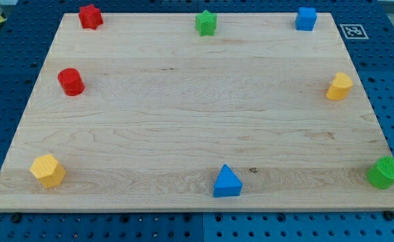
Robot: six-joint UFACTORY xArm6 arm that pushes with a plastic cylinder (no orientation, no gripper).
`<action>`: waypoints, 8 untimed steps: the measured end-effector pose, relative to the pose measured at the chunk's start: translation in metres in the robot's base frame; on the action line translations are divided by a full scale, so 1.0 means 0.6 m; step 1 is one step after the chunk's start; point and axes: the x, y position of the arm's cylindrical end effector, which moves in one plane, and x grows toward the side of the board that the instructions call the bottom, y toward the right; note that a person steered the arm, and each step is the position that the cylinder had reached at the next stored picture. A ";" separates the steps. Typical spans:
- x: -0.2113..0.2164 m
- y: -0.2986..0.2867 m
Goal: Point your arm to the green circle
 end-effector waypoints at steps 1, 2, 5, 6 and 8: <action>0.046 0.023; 0.083 0.027; 0.133 -0.008; 0.133 -0.028; 0.133 -0.029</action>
